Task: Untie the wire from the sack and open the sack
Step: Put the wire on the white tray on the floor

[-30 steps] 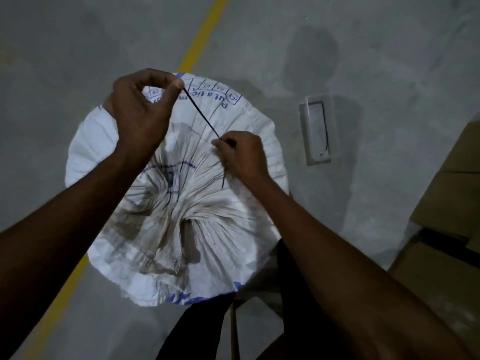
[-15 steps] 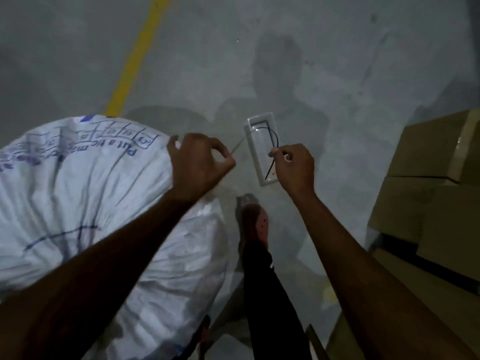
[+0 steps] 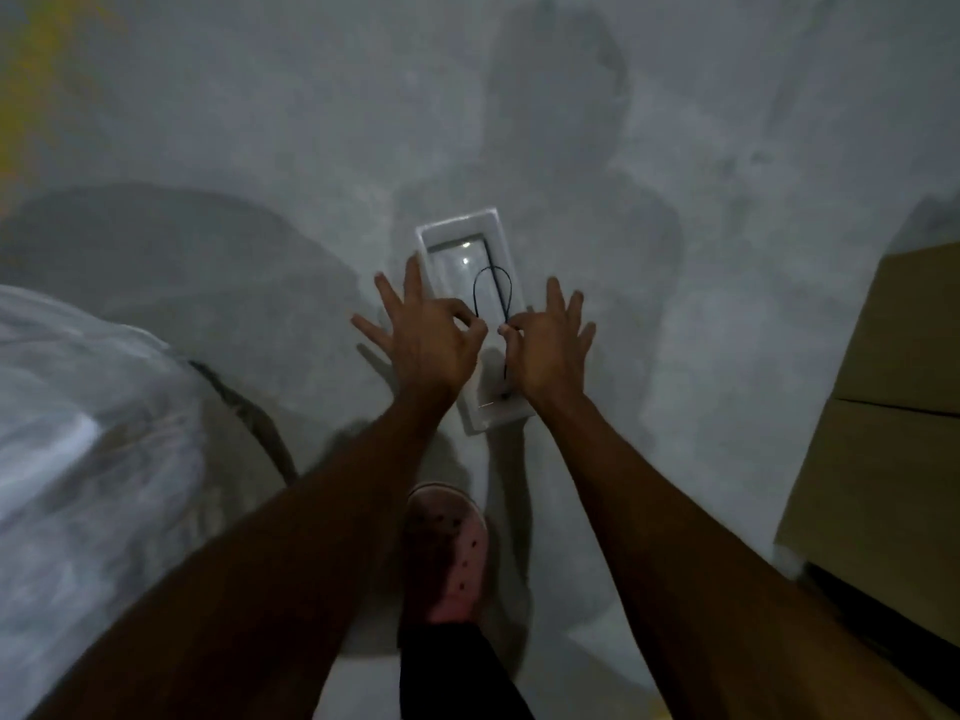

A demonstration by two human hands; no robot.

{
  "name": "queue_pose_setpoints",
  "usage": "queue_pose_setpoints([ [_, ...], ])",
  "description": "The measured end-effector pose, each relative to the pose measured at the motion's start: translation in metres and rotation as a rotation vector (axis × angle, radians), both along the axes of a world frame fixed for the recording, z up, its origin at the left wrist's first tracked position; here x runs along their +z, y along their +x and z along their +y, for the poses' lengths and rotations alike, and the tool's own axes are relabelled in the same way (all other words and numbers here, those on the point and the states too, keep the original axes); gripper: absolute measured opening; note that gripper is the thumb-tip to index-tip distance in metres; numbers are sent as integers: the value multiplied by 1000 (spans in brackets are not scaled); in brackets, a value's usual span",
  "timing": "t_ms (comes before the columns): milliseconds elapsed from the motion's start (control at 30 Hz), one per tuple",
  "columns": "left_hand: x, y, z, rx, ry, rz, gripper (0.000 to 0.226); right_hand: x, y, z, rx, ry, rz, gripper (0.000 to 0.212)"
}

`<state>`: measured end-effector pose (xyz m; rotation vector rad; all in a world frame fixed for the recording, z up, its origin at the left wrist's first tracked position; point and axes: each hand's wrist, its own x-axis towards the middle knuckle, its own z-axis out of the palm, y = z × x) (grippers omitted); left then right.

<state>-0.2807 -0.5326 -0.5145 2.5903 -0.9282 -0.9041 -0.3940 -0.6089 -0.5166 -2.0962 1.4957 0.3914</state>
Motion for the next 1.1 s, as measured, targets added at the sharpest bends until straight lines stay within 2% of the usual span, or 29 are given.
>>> queue_pose_setpoints([
  [167,-51,-12,-8,-63,250,-74,39,-61,-12,16,94,-46,193,37],
  [333,-64,-10,-6,-168,297,-175,48,-70,-25,27,147,-77,354,38],
  [400,-62,-7,-9,-159,286,-175,43,-69,-27,27,154,-83,333,35],
  [533,-50,-4,-8,-109,190,-113,25,-58,-31,22,143,-90,77,26],
  [600,-37,-1,-2,-104,128,-78,20,-47,-34,19,98,-66,13,31],
  [667,-19,5,6,-144,122,-69,28,-29,-37,17,66,5,-39,40],
  [867,73,44,19,-364,116,-74,83,71,-25,-10,203,99,-74,87],
  [1100,247,136,24,-387,-7,-238,97,245,60,-39,392,19,-259,112],
])
